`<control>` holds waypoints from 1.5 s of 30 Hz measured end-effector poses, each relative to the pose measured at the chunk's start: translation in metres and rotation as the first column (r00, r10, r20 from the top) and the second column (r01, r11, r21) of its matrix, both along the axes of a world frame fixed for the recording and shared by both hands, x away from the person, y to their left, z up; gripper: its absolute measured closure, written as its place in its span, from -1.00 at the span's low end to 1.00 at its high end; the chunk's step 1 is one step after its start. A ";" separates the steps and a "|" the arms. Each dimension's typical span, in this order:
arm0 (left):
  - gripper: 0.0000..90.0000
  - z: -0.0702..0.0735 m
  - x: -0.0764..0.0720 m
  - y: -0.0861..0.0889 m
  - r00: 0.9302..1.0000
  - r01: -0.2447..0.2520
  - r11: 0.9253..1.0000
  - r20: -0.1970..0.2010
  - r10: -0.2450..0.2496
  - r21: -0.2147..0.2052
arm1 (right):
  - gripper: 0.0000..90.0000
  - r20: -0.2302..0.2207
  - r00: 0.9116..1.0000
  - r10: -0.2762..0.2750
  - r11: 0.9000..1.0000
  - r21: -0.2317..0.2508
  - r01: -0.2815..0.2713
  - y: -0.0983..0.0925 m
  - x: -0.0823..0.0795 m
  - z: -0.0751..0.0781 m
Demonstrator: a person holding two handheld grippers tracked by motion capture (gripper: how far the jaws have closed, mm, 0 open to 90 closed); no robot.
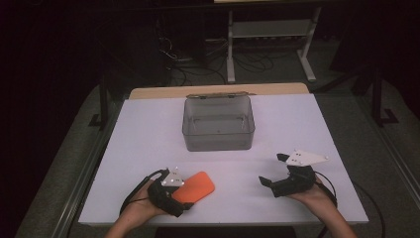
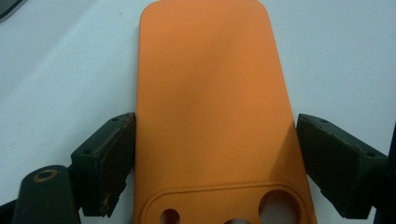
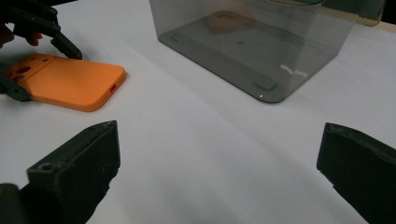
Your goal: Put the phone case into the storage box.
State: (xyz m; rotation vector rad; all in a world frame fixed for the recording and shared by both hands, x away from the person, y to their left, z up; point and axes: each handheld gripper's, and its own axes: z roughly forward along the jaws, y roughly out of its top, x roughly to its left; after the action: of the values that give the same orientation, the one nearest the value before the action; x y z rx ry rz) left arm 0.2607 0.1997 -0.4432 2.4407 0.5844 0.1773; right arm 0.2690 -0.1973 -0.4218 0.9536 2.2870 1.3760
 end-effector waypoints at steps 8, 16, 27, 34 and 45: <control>-0.66 0.001 0.000 0.000 1.000 -0.004 1.000 -0.005 0.004 0.004 | -1.00 0.000 1.000 0.003 1.000 -0.001 -0.003 0.000 0.000 0.000; -0.65 0.002 0.003 0.000 1.000 -0.013 1.000 -0.019 0.013 -0.003 | -1.00 0.000 1.000 0.000 1.000 0.001 0.000 0.000 0.000 0.000; -0.65 0.008 0.004 0.002 1.000 -0.020 1.000 -0.009 0.020 -0.022 | -1.00 -0.001 1.000 0.000 1.000 -0.001 0.000 0.000 0.000 0.000; -0.65 0.013 0.006 0.001 1.000 -0.014 1.000 -0.013 0.014 -0.025 | -1.00 -0.002 1.000 0.002 1.000 -0.003 -0.002 0.000 0.000 0.000; -0.65 0.022 0.013 -0.006 1.000 0.015 0.999 -0.020 -0.015 -0.035 | -1.00 -0.003 1.000 0.004 1.000 -0.005 -0.004 0.001 0.001 -0.001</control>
State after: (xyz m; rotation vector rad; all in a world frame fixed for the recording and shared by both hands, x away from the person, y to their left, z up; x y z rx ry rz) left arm 0.2742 0.1934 -0.4207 2.4154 0.5733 0.1358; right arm 0.2695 -0.1964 -0.4227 0.9504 2.2946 1.3705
